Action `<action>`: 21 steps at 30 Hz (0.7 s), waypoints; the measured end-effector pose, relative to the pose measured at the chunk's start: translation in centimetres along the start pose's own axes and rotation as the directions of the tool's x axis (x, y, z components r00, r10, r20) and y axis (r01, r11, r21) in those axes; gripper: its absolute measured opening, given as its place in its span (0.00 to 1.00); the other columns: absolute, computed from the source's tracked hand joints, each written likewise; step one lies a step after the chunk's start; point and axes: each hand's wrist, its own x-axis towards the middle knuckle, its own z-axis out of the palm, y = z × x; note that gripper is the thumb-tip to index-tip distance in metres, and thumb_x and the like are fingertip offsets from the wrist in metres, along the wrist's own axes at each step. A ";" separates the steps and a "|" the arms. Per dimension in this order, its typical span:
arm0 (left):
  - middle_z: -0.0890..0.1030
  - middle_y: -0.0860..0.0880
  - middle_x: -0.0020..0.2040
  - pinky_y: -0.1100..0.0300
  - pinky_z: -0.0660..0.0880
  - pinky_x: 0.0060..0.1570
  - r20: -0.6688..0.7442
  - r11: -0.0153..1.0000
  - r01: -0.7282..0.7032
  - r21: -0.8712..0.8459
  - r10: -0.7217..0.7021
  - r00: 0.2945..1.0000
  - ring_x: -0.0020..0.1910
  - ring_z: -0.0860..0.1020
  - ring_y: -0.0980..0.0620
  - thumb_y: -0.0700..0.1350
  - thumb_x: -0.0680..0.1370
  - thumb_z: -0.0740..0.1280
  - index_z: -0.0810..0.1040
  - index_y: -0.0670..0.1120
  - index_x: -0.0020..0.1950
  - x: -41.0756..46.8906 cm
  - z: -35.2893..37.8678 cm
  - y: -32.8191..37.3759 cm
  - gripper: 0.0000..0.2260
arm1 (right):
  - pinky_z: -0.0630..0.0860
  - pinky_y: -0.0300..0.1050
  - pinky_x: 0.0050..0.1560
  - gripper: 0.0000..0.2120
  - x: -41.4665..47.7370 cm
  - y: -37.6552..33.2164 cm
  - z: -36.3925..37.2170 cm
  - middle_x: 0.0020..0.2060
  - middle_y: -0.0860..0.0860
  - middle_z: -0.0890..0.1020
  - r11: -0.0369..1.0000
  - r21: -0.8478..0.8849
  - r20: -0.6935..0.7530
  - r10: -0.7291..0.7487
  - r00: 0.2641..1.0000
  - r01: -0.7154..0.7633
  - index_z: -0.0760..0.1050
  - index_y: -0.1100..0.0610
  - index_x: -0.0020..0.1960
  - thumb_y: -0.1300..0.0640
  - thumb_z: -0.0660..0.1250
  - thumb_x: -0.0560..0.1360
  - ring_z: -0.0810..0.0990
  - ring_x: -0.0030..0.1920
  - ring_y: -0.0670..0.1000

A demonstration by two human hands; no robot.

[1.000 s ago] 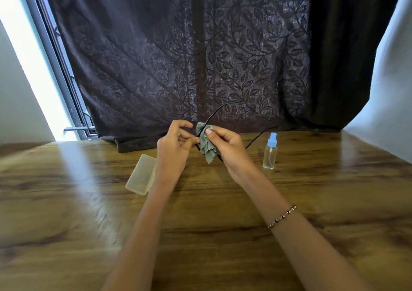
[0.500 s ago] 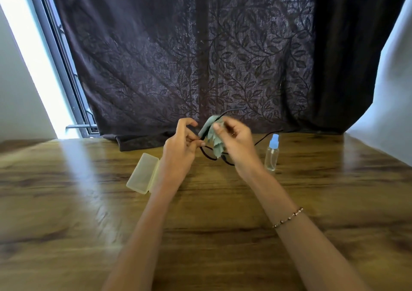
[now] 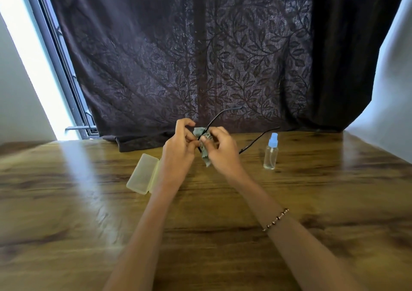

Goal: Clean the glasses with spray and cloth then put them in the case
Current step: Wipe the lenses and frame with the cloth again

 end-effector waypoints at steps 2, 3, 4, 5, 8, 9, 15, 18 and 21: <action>0.77 0.53 0.38 0.66 0.75 0.43 0.022 1.000 0.007 0.012 -0.007 1.000 0.39 0.78 0.66 0.32 0.75 0.66 0.69 0.47 0.59 -0.1 0.0 -0.2 0.17 | 0.73 0.38 0.51 0.12 0.2 -0.8 -0.9 0.53 0.49 0.78 0.979 0.174 -0.026 0.111 0.993 -0.105 0.75 0.57 0.62 0.56 0.63 0.80 0.77 0.52 0.48; 0.77 0.52 0.39 0.66 0.75 0.43 0.030 1.000 0.005 0.013 -0.005 1.000 0.39 0.78 0.67 0.32 0.75 0.65 0.70 0.47 0.59 -0.1 0.1 -0.3 0.16 | 0.76 0.41 0.53 0.11 0.6 -1.2 -1.7 0.52 0.50 0.80 0.943 0.305 -0.062 0.159 0.985 -0.134 0.75 0.55 0.61 0.56 0.63 0.80 0.79 0.52 0.49; 0.78 0.51 0.40 0.68 0.75 0.43 0.032 1.000 0.004 0.007 -0.004 0.999 0.39 0.79 0.67 0.31 0.75 0.65 0.70 0.47 0.58 -0.2 0.2 -0.4 0.15 | 0.78 0.42 0.53 0.09 0.9 -1.5 -2.7 0.51 0.50 0.81 0.908 0.402 -0.109 0.176 0.978 -0.119 0.76 0.54 0.59 0.56 0.63 0.80 0.80 0.51 0.48; 0.78 0.51 0.40 0.71 0.74 0.43 0.030 1.000 0.002 0.001 -0.002 1.000 0.40 0.79 0.69 0.31 0.76 0.64 0.70 0.47 0.57 -0.2 0.3 -0.5 0.15 | 0.78 0.39 0.52 0.09 1.2 -1.7 -3.4 0.49 0.49 0.81 0.891 0.447 -0.154 0.166 0.974 -0.081 0.76 0.54 0.58 0.57 0.63 0.80 0.80 0.49 0.46; 0.78 0.50 0.40 0.75 0.71 0.42 0.022 0.999 -0.039 0.016 0.038 0.999 0.40 0.78 0.69 0.30 0.75 0.65 0.74 0.45 0.54 -0.1 0.5 -0.3 0.13 | 0.76 0.41 0.52 0.07 0.7 -1.9 -3.1 0.48 0.51 0.80 0.926 0.373 -0.156 0.119 0.980 -0.053 0.76 0.54 0.56 0.57 0.64 0.79 0.78 0.48 0.45; 0.78 0.51 0.40 0.73 0.72 0.41 0.012 0.997 -0.064 0.033 0.064 0.998 0.40 0.78 0.66 0.30 0.74 0.66 0.76 0.45 0.53 -0.1 0.6 -0.4 0.12 | 0.76 0.42 0.53 0.08 0.4 -1.6 -2.2 0.50 0.51 0.79 0.954 0.291 -0.113 0.109 0.988 -0.072 0.76 0.55 0.57 0.57 0.64 0.79 0.78 0.49 0.45; 0.78 0.55 0.42 0.76 0.72 0.41 0.003 0.997 -0.027 0.071 0.027 1.000 0.40 0.76 0.71 0.33 0.74 0.68 0.79 0.42 0.49 -0.1 0.6 -1.5 0.07 | 0.78 0.42 0.51 0.07 0.6 -2.3 -2.6 0.49 0.49 0.80 0.939 0.333 -0.160 0.150 0.976 -0.090 0.77 0.54 0.56 0.57 0.65 0.78 0.79 0.48 0.45; 0.78 0.58 0.39 0.79 0.69 0.43 -0.033 0.999 0.029 0.045 -0.028 0.999 0.40 0.75 0.73 0.35 0.74 0.70 0.80 0.43 0.51 -0.1 0.4 -1.8 0.08 | 0.79 0.38 0.49 0.08 1.4 -2.4 -5.1 0.51 0.52 0.81 0.874 0.486 -0.280 0.173 0.944 -0.015 0.77 0.52 0.56 0.58 0.66 0.78 0.80 0.48 0.46; 0.82 0.51 0.41 0.75 0.73 0.46 -0.144 0.994 0.105 -0.033 -0.109 0.984 0.38 0.78 0.67 0.35 0.73 0.70 0.81 0.42 0.51 0.3 -0.6 -2.5 0.08 | 0.78 0.41 0.50 0.07 2.1 -1.4 -6.2 0.52 0.56 0.80 0.884 0.463 -0.434 0.171 0.885 0.056 0.78 0.53 0.55 0.59 0.67 0.77 0.79 0.48 0.47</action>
